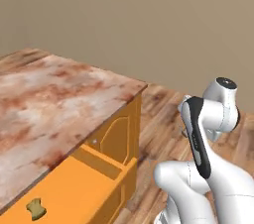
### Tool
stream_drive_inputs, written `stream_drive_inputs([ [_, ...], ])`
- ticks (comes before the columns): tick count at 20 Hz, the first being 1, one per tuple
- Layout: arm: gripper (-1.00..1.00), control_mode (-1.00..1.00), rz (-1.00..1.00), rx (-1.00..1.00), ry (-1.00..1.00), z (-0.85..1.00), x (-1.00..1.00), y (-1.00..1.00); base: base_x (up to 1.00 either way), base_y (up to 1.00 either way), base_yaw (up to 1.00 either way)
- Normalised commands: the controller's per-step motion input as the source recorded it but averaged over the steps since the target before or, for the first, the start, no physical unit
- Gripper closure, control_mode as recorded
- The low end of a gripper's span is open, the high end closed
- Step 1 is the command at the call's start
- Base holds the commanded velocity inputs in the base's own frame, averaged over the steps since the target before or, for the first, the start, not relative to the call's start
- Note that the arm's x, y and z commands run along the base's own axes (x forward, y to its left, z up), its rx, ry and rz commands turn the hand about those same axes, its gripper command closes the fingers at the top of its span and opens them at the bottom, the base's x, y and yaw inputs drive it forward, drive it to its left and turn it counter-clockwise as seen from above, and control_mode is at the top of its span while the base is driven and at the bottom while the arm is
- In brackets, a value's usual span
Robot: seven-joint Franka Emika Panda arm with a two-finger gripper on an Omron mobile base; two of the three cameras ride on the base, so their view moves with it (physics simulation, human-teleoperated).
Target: Restock the sink supplies by placing the sponge and soap dispenser on the counter and next to the sink. Make sure the soap dispenser is upright.
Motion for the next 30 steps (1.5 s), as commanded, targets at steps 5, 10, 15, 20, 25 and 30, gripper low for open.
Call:
stream_drive_inputs([
  [5,1.0,1.0,0.0,0.0,0.0,0.0,0.0,0.0,0.0,-0.07,-0.59],
  [10,1.0,1.0,0.0,0.0,0.0,0.0,0.0,0.0,0.0,-0.11,-0.58],
  [15,1.0,1.0,0.0,0.0,0.0,0.0,0.0,0.0,0.0,-0.2,-0.58],
  [20,1.0,1.0,0.0,0.0,0.0,0.0,0.0,0.0,0.0,-0.38,-0.55],
  [25,1.0,1.0,0.0,0.0,0.0,0.0,0.0,0.0,0.0,-0.34,-0.55],
  [30,1.0,1.0,0.0,0.0,0.0,0.0,0.0,0.0,0.0,-0.32,-0.55],
])
